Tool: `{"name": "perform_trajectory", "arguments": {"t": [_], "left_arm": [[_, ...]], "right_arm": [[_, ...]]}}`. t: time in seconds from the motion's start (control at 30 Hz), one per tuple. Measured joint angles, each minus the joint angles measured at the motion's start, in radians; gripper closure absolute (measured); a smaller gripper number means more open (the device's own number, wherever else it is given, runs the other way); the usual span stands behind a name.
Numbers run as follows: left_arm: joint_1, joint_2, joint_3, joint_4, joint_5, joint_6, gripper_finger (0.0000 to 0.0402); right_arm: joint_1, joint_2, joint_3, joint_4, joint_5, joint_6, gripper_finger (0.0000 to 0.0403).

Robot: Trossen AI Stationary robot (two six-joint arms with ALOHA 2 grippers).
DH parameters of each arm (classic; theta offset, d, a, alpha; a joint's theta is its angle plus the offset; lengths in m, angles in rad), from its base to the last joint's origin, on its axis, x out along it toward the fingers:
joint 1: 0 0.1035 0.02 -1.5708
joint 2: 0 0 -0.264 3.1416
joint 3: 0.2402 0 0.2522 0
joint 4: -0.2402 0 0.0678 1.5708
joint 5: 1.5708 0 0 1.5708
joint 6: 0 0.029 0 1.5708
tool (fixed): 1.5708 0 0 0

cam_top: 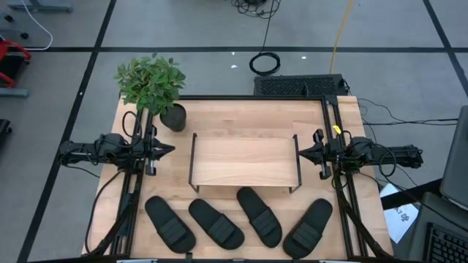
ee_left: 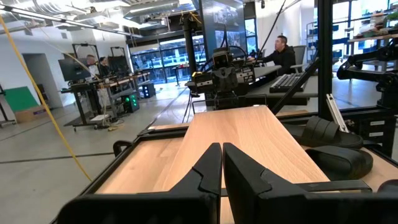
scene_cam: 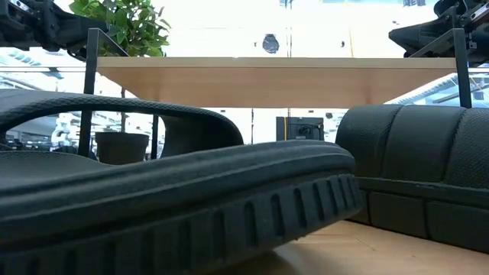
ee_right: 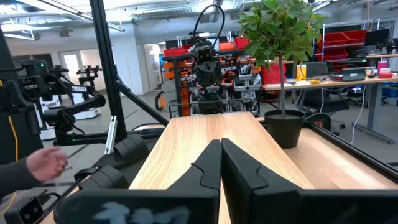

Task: Pick and place slides into the shelf

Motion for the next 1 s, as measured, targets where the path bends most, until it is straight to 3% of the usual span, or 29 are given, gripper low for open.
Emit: {"name": "perform_trajectory", "arguments": {"t": [0.43, 0.8, 1.0], "left_arm": [[0.0, 0.0, 0.0, 0.0, 0.0, 0.0, 0.038], [0.0, 0.0, 0.0, 0.12, 0.0, -0.001, 0.038], [0.0, 0.001, 0.0, 0.18, 0.009, -0.123, 0.038]], "right_arm": [[0.0, 0.0, 0.0, 0.0, -0.003, 0.002, 0.0403], [0.0, 0.0, 0.0, 0.008, -0.004, 0.002, 0.0403], [0.0, 0.0, 0.0, 0.008, -0.003, -0.004, 0.0403]]}}
